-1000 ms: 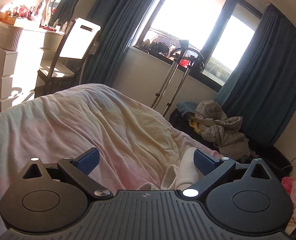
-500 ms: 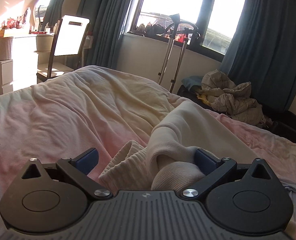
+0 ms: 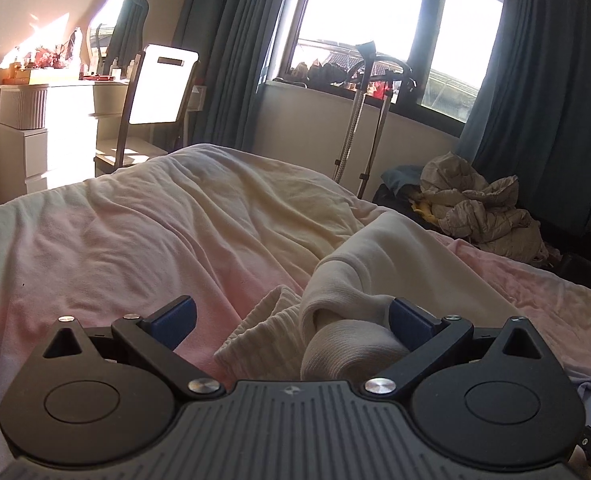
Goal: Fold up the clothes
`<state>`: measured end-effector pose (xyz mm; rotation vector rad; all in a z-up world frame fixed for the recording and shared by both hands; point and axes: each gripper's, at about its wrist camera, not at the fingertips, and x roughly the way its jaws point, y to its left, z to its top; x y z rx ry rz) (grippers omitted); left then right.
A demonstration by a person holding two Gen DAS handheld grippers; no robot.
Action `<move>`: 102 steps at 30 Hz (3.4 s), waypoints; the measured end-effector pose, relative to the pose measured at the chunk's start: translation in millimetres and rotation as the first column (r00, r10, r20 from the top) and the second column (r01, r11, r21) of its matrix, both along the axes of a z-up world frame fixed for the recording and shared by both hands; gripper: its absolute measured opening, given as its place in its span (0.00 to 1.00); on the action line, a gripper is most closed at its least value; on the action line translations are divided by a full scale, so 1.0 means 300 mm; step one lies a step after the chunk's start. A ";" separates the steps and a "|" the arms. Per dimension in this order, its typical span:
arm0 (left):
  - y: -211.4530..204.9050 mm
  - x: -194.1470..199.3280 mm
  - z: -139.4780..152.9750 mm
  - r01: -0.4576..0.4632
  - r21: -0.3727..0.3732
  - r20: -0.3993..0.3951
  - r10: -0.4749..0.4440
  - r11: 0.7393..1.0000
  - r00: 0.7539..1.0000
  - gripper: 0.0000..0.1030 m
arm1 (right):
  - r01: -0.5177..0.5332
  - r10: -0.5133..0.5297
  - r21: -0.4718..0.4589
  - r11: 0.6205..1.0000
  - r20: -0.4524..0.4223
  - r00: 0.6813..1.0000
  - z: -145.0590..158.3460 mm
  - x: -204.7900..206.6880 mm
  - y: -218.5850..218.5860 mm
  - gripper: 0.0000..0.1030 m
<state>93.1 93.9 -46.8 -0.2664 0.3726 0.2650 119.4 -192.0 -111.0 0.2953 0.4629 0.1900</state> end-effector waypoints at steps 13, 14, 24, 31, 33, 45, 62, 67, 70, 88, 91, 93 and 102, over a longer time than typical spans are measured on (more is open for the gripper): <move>-0.079 0.061 -0.044 0.089 0.051 -0.050 -0.087 0.995 0.995 1.00 | -0.023 0.026 -0.023 0.999 0.137 0.990 0.082 -0.039 0.042 0.65; -0.062 0.068 -0.051 0.089 0.009 -0.058 -0.089 0.996 0.994 1.00 | -0.030 0.034 -0.024 0.999 0.167 0.985 0.099 -0.049 0.051 0.65; -0.071 0.042 -0.035 0.090 0.013 -0.005 -0.090 0.996 0.996 1.00 | -0.124 0.144 -0.205 0.971 0.087 0.986 0.028 -0.016 0.166 0.65; -0.114 0.035 -0.025 0.108 0.074 0.014 -0.109 0.991 0.994 1.00 | -0.127 0.145 -0.182 0.975 0.091 0.985 0.016 -0.011 0.158 0.66; -0.113 0.053 -0.044 0.094 0.085 -0.023 -0.093 0.992 0.995 1.00 | -0.126 0.145 -0.181 0.975 0.094 0.985 0.013 -0.010 0.160 0.66; -0.095 0.072 -0.069 0.072 0.063 -0.057 -0.068 0.995 0.996 1.00 | -0.035 0.051 -0.090 0.995 0.185 0.981 0.072 -0.033 0.117 0.65; 0.013 -0.015 -0.080 0.058 -0.472 -0.161 -0.151 0.880 0.975 1.00 | -0.039 0.050 -0.114 0.993 0.097 0.994 -0.012 0.008 0.126 0.69; 0.099 -0.025 -0.188 -0.031 -0.724 -0.200 -0.166 0.689 0.966 0.99 | -0.036 0.049 -0.120 0.992 0.107 0.993 -0.016 0.008 0.126 0.70; 0.126 -0.031 -0.232 -0.052 -0.788 -0.193 -0.165 0.614 0.967 0.98 | -0.037 0.049 -0.118 0.992 0.108 0.993 -0.016 0.010 0.124 0.70; 0.129 -0.143 -0.248 -0.089 -0.839 -0.153 -0.076 0.537 0.985 0.66 | -0.030 0.044 -0.119 0.992 0.121 0.992 -0.023 0.001 0.141 0.71; 0.127 -0.132 -0.249 -0.083 -0.842 -0.146 -0.077 0.533 0.986 0.66 | -0.029 0.043 -0.116 0.993 0.120 0.992 -0.023 0.001 0.137 0.71; 0.124 -0.118 -0.252 -0.081 -0.838 -0.144 -0.075 0.540 0.987 0.66 | -0.028 0.042 -0.116 0.993 0.121 0.992 -0.023 0.001 0.139 0.71; 0.097 -0.053 -0.282 -0.057 -0.813 -0.111 -0.058 0.579 0.992 0.69 | -0.028 0.040 -0.100 0.995 0.118 0.992 -0.017 0.000 0.122 0.71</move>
